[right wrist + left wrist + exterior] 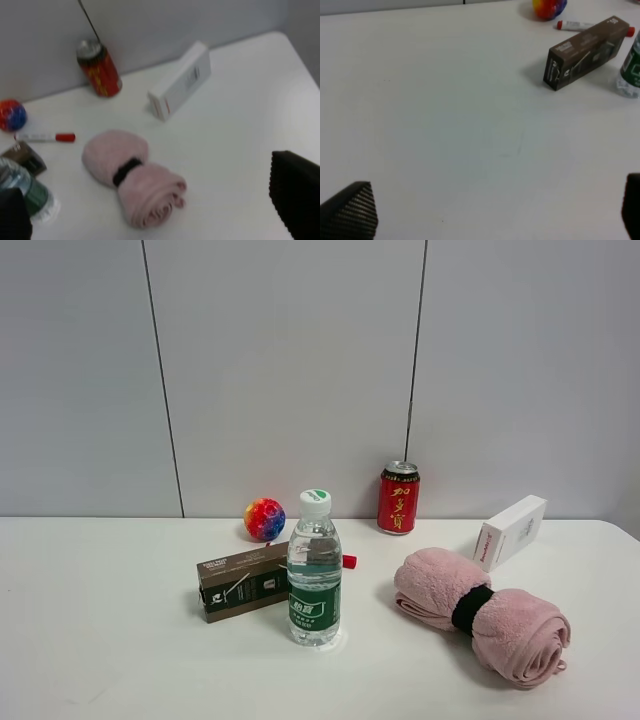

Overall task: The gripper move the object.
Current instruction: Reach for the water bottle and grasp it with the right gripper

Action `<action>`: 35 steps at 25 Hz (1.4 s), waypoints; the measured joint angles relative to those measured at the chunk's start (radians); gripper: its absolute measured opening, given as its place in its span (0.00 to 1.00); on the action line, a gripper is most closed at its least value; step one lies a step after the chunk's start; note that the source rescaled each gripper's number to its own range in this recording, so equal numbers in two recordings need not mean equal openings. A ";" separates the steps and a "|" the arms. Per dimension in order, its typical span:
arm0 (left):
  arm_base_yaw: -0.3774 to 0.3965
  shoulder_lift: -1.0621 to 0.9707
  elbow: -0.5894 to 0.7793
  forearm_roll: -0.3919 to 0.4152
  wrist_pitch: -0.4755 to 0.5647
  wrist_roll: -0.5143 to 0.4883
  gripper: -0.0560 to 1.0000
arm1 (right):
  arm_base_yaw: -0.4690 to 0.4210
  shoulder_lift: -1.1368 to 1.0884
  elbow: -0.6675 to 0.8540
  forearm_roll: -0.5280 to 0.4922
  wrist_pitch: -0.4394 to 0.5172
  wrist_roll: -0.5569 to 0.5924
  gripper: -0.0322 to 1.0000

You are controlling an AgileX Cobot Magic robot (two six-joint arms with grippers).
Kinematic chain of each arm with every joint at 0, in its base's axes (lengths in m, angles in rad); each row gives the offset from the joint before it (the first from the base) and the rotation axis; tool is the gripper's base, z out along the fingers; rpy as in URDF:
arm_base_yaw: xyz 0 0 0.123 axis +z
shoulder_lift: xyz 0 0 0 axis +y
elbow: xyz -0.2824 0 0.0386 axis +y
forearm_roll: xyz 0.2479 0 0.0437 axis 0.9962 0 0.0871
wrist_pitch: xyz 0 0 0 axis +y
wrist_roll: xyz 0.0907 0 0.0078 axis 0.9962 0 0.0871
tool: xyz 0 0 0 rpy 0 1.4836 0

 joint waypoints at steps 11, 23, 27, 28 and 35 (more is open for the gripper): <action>0.000 0.000 0.000 0.000 0.000 0.000 1.00 | 0.311 0.613 -0.170 -0.013 -0.109 -0.252 1.00; 0.000 0.000 0.000 0.000 0.000 0.000 1.00 | 0.538 0.989 -0.040 -0.074 -0.544 -0.373 1.00; 0.000 0.000 0.000 0.000 0.000 0.000 1.00 | 0.539 1.059 0.024 -0.074 -0.671 -0.399 1.00; 0.000 0.000 0.000 0.000 0.000 0.000 1.00 | 0.539 1.081 0.034 -0.074 -0.697 -0.402 1.00; 0.000 0.000 0.000 0.000 0.000 0.000 1.00 | 0.572 1.253 0.052 -0.074 -0.828 -0.412 1.00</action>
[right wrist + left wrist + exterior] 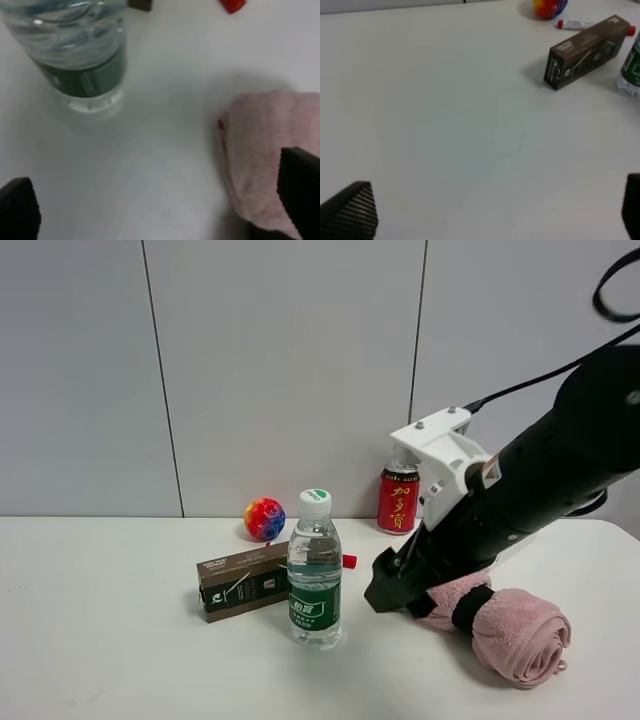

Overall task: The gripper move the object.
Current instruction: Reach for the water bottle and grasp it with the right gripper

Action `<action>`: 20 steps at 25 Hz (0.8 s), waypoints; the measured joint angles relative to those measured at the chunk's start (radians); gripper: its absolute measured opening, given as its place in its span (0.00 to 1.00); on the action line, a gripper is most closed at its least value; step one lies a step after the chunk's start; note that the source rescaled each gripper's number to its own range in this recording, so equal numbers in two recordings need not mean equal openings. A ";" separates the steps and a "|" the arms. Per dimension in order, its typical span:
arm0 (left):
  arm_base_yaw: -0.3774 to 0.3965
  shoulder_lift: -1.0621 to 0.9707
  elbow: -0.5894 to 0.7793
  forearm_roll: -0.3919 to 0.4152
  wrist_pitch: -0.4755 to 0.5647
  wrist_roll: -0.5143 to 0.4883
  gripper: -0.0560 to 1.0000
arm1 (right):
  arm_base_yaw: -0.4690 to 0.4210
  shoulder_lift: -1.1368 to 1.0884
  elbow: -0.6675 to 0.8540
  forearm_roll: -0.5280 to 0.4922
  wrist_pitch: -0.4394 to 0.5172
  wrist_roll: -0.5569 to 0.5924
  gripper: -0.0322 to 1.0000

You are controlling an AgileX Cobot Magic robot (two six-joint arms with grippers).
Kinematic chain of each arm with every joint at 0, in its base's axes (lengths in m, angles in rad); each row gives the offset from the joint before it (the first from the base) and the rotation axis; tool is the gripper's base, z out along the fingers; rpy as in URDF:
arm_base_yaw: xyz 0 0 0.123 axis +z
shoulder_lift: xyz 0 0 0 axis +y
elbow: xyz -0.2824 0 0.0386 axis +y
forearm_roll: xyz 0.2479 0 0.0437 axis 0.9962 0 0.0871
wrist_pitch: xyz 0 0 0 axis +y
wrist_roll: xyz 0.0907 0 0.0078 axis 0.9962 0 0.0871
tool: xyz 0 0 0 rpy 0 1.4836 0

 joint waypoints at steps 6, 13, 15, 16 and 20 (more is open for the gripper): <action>0.000 0.000 0.000 0.000 0.000 0.000 1.00 | 0.029 0.111 0.000 0.000 -0.148 -0.024 1.00; 0.000 0.000 0.000 0.000 0.000 0.001 1.00 | 0.064 0.194 0.001 -0.003 -0.296 -0.018 1.00; 0.000 0.000 0.000 0.000 0.000 0.001 1.00 | 0.069 0.201 0.001 -0.003 -0.338 0.010 1.00; 0.000 0.000 0.000 0.000 0.000 0.001 1.00 | 0.069 0.202 0.001 -0.007 -0.359 0.032 1.00; 0.000 0.000 0.000 0.000 0.000 0.001 1.00 | 0.069 0.203 0.001 -0.060 -0.419 0.120 1.00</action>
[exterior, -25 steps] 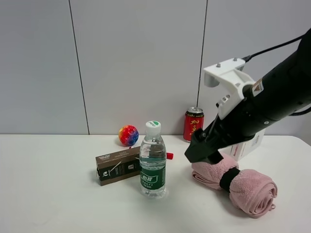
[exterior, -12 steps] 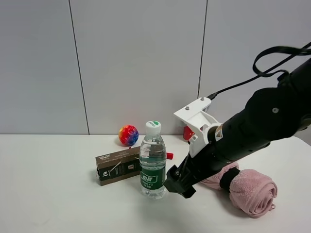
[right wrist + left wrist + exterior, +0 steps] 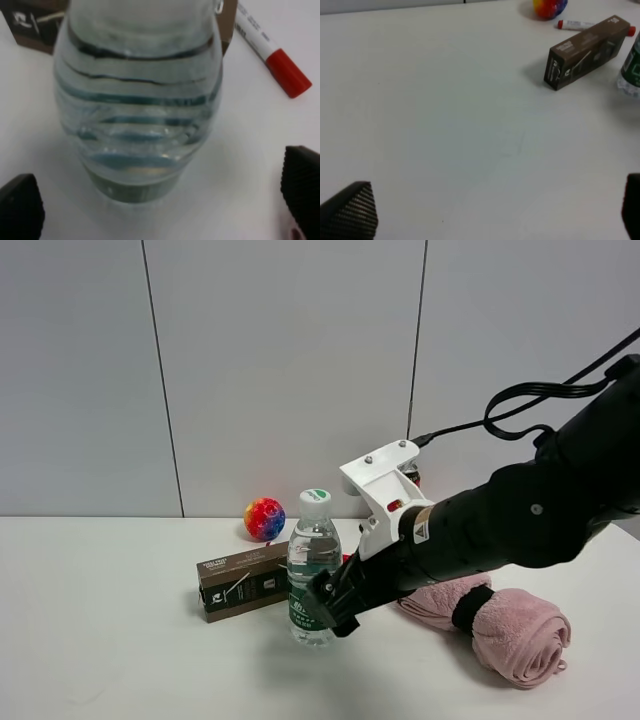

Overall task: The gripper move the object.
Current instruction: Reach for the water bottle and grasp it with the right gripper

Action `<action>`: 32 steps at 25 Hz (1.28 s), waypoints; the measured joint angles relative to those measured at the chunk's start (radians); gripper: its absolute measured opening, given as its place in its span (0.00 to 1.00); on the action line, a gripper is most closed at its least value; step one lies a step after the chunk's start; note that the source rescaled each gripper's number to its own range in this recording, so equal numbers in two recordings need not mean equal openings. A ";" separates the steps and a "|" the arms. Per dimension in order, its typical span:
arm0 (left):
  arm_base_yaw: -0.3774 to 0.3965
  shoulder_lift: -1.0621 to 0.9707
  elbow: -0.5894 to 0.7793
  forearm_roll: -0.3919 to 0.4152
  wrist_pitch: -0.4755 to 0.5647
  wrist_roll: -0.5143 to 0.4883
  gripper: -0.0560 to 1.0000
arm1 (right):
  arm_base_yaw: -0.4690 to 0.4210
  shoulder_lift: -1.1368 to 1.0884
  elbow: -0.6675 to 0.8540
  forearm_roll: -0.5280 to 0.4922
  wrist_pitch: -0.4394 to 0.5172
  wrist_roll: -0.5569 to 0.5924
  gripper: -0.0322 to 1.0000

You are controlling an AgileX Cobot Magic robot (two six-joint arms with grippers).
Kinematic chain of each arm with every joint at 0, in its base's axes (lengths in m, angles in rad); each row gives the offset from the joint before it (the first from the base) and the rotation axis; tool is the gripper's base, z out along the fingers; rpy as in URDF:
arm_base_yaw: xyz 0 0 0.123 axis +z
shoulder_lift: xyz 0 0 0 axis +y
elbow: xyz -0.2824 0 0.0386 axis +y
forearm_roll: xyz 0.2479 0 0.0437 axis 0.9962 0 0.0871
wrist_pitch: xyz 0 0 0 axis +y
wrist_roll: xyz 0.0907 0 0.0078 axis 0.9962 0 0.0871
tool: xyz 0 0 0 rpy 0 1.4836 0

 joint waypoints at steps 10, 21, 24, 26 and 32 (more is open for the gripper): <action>0.000 0.000 0.000 0.000 0.000 0.000 1.00 | 0.000 0.084 -0.001 -0.117 -0.166 0.074 1.00; 0.000 0.000 0.000 0.000 0.000 0.000 1.00 | 0.000 0.143 -0.001 -0.118 -0.327 0.073 1.00; 0.000 0.000 0.000 0.000 0.000 0.000 1.00 | 0.000 0.167 -0.001 -0.118 -0.367 0.073 0.99; 0.000 0.000 0.000 0.000 0.000 0.000 1.00 | 0.000 0.174 -0.007 -0.118 -0.380 0.073 0.96; 0.000 0.000 0.000 0.000 0.000 0.000 1.00 | 0.000 0.177 -0.025 -0.113 -0.394 0.070 0.64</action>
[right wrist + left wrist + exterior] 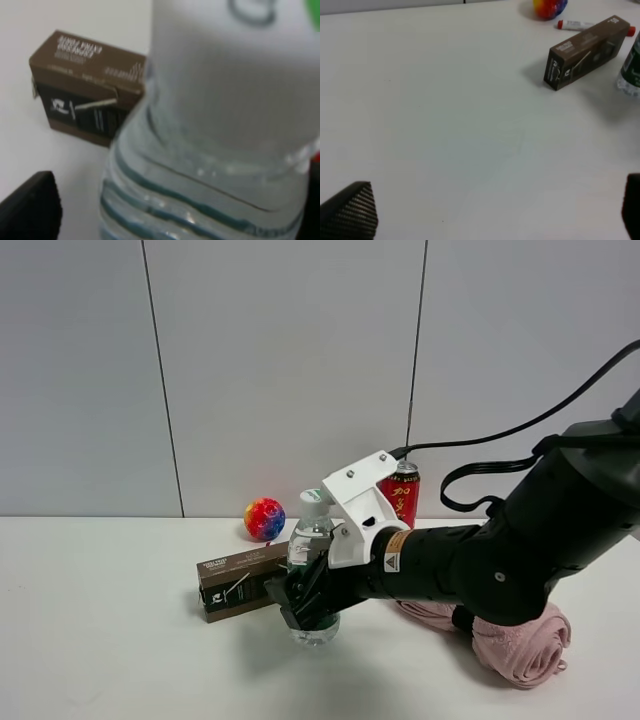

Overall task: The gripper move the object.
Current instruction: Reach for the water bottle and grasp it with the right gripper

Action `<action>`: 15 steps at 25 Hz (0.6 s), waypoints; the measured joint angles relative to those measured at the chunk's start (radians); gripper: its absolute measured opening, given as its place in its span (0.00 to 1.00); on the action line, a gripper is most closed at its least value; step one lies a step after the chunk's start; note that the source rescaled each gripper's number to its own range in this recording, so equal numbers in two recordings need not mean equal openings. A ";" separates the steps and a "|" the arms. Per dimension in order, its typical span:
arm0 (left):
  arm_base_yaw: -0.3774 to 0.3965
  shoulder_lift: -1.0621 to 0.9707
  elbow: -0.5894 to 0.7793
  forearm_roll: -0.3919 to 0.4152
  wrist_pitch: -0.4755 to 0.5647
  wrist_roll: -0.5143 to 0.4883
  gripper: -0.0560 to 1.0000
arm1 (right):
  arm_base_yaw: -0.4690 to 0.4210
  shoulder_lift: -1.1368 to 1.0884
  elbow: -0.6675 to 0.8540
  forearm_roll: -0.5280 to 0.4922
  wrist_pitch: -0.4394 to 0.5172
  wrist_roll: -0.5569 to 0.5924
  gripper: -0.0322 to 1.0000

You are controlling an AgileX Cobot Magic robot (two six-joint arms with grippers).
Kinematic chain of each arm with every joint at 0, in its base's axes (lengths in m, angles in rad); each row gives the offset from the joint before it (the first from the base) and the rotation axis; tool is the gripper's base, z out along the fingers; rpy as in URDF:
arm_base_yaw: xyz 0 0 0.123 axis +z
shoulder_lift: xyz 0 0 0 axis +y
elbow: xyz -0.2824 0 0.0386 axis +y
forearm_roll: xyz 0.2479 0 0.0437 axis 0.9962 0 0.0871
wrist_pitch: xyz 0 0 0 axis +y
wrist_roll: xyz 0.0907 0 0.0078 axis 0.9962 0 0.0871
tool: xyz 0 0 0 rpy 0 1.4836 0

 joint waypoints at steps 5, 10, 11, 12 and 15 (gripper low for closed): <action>0.000 0.000 0.000 0.000 0.000 0.000 1.00 | 0.000 0.000 0.000 0.024 -0.005 -0.037 0.42; 0.000 0.000 0.000 0.000 0.000 0.000 1.00 | 0.000 0.000 0.000 0.034 -0.007 -0.041 0.04; 0.000 0.000 0.000 0.000 0.000 0.000 1.00 | 0.000 0.000 0.000 0.035 -0.007 -0.041 0.04; 0.000 0.000 0.000 0.000 0.000 0.000 1.00 | 0.000 0.000 0.000 0.035 -0.007 -0.041 0.04; 0.000 0.000 0.000 0.000 0.000 0.000 1.00 | 0.000 0.000 0.000 0.035 -0.007 -0.041 0.04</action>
